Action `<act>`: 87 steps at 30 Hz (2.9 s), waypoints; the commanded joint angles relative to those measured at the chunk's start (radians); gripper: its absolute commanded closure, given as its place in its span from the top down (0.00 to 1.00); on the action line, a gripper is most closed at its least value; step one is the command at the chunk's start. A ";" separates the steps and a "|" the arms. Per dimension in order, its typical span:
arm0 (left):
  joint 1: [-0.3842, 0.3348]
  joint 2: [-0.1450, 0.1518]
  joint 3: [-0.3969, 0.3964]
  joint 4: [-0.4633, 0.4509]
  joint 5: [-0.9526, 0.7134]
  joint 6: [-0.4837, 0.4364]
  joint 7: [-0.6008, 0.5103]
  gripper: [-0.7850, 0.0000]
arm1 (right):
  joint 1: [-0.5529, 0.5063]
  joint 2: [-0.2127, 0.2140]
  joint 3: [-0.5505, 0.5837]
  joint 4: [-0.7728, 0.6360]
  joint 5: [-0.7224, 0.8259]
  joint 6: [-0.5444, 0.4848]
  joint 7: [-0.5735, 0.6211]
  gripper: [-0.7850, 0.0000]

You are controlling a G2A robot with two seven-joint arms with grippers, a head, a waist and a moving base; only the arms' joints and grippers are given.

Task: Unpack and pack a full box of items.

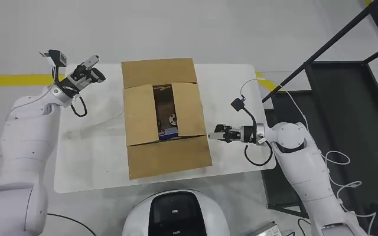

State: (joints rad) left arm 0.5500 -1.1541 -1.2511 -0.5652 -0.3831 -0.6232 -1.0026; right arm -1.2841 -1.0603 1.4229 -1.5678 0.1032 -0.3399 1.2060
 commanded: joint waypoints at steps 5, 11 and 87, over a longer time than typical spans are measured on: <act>0.031 -0.005 0.020 -0.045 0.052 0.033 0.107 1.00 | -0.004 0.013 0.035 0.032 0.034 0.098 0.031 1.00; -0.013 -0.032 0.059 0.055 0.085 0.059 0.244 1.00 | -0.028 0.024 0.051 0.089 0.056 0.157 0.076 1.00; -0.056 -0.055 0.101 0.096 0.189 0.158 0.348 1.00 | 0.234 -0.031 -0.235 0.201 0.134 0.062 -0.240 1.00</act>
State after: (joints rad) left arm 0.4981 -1.2061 -1.1544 -0.4769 -0.1984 -0.4684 -0.6561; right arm -1.0448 -1.0931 1.1833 -1.3591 0.2378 -0.2786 0.9639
